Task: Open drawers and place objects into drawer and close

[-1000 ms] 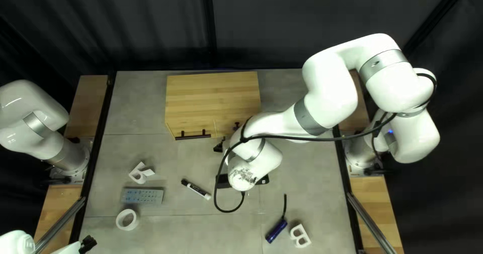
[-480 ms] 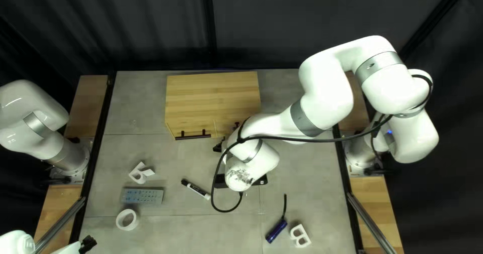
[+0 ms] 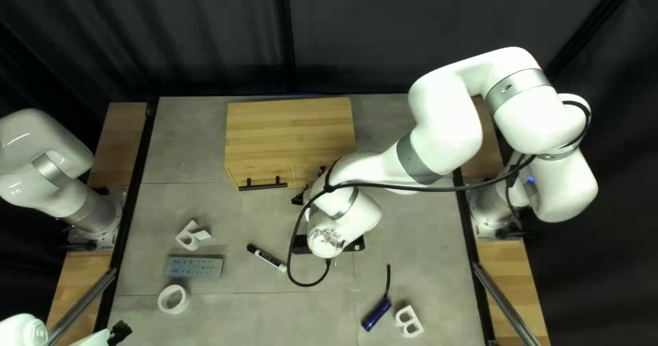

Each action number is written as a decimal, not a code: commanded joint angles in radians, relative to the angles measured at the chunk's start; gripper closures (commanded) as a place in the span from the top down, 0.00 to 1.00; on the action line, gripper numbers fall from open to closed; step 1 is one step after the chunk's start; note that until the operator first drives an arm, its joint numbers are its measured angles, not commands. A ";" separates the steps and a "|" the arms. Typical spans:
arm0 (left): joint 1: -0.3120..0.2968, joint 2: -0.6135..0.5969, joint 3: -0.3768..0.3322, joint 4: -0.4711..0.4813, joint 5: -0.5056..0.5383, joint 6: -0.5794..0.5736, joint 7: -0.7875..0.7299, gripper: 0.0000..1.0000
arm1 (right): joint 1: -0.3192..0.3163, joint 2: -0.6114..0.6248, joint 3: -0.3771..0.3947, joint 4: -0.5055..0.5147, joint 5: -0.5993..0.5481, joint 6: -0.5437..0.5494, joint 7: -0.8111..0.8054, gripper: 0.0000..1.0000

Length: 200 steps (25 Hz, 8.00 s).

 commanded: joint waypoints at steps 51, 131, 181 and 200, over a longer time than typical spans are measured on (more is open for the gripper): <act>0.000 0.000 0.000 0.000 0.000 0.000 0.000 1.00 | 0.022 0.013 0.002 0.008 -0.017 0.028 0.023 0.06; 0.000 0.000 0.000 0.000 0.000 0.000 0.000 1.00 | 0.047 0.037 0.021 0.044 -0.003 0.049 0.021 0.02; 0.000 0.000 0.000 0.000 0.000 0.000 0.000 1.00 | 0.097 0.067 0.054 0.083 0.020 0.100 0.036 0.02; 0.000 0.000 0.000 0.000 0.000 0.000 0.000 1.00 | 0.116 0.083 0.063 0.108 0.023 0.129 0.033 0.02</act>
